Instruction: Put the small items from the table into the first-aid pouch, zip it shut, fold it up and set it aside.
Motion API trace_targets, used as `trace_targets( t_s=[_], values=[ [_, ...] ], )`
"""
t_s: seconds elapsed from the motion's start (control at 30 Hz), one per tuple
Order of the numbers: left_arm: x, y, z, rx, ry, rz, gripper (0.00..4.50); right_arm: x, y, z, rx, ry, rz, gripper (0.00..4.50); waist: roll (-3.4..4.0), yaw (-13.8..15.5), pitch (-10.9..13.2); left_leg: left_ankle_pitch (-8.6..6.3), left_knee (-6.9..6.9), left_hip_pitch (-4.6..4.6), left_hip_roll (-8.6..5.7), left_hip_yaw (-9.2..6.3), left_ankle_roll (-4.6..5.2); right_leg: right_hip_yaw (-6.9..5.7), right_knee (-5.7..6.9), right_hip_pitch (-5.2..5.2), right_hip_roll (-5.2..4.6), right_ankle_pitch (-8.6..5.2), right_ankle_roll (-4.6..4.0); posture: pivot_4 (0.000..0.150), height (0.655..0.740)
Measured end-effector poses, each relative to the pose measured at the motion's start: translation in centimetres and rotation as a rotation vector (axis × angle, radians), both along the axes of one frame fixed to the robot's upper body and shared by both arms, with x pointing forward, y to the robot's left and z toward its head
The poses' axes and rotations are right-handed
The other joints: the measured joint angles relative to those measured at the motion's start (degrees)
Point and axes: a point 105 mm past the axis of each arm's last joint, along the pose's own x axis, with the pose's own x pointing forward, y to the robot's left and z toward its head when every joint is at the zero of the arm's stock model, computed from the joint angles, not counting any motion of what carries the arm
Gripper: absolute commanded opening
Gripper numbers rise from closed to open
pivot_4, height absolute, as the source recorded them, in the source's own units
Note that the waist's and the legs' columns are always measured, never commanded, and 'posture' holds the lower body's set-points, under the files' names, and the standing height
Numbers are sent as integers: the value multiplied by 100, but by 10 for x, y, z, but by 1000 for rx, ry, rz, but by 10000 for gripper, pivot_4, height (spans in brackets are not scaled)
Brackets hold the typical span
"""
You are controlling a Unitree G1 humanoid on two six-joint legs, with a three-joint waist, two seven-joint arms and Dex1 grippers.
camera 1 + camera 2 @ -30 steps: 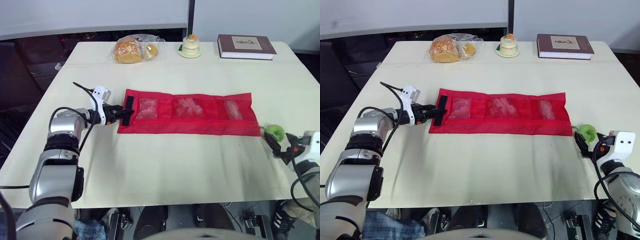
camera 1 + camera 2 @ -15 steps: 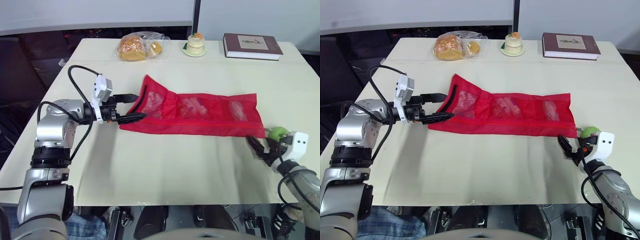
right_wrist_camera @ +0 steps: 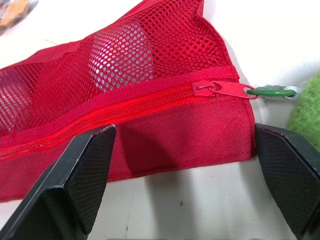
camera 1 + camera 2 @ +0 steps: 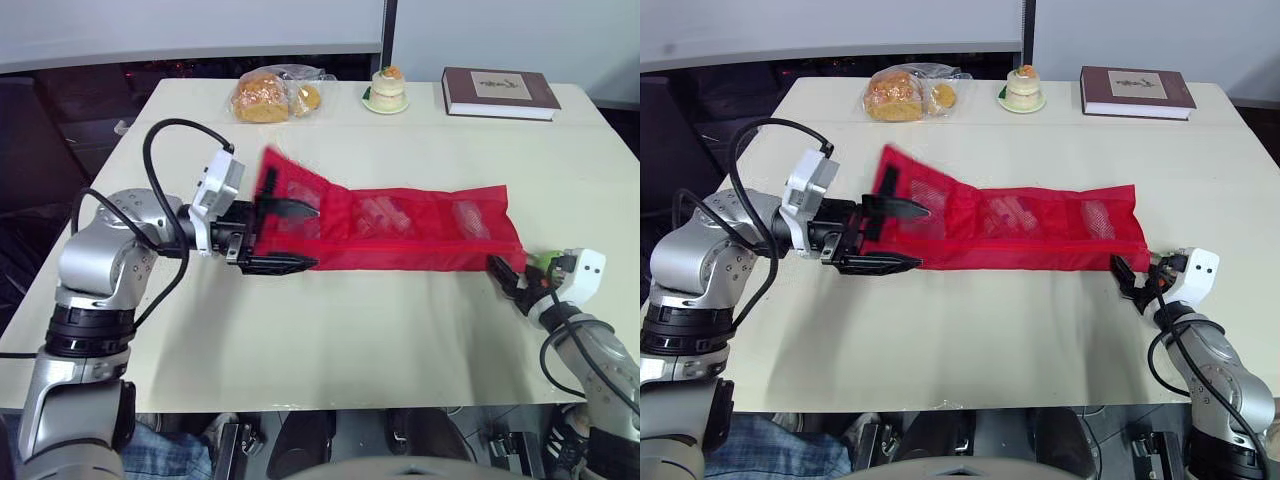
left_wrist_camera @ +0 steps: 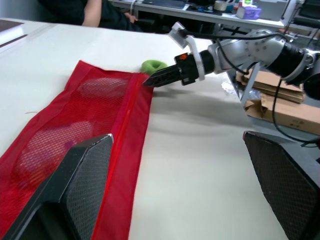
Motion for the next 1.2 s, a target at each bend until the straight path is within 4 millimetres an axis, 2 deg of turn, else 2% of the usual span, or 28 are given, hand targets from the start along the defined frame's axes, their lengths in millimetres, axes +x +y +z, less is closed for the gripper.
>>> trace_targets(
  t_s=[0.23,0.5,0.9,0.93,1.0,1.2],
  values=[
    [-2,3,-1,11,1,7,44413,1,2,1,18,0,5,45000,0,-7,0,0,0,2,1,4,0,4,1,0,3,0,0,1500,7400],
    [0,3,-1,6,-9,25,44413,10,14,4,104,-15,41,45000,-2,-107,-1,0,0,8,4,7,0,10,5,2,7,1,-1,1500,7400],
    [2,2,0,-6,-31,25,44413,14,14,5,55,-50,48,45000,-2,-128,-2,0,1,13,5,16,-1,19,6,2,10,2,1,1500,7400],
    [2,3,0,-9,-32,26,45000,14,14,5,59,-53,49,40009,-2,-126,-2,0,1,12,5,15,-1,18,6,2,10,2,0,1500,7400],
    [4,3,-1,-18,-31,32,45000,14,13,5,76,-58,54,33960,0,-120,0,0,1,10,4,15,-1,18,6,1,10,2,-1,1500,7400],
    [6,3,-3,-24,-22,36,45000,13,17,9,115,-78,90,2919,0,-118,0,0,1,8,4,14,-1,17,5,1,9,3,-1,1500,7400]
  ],
)
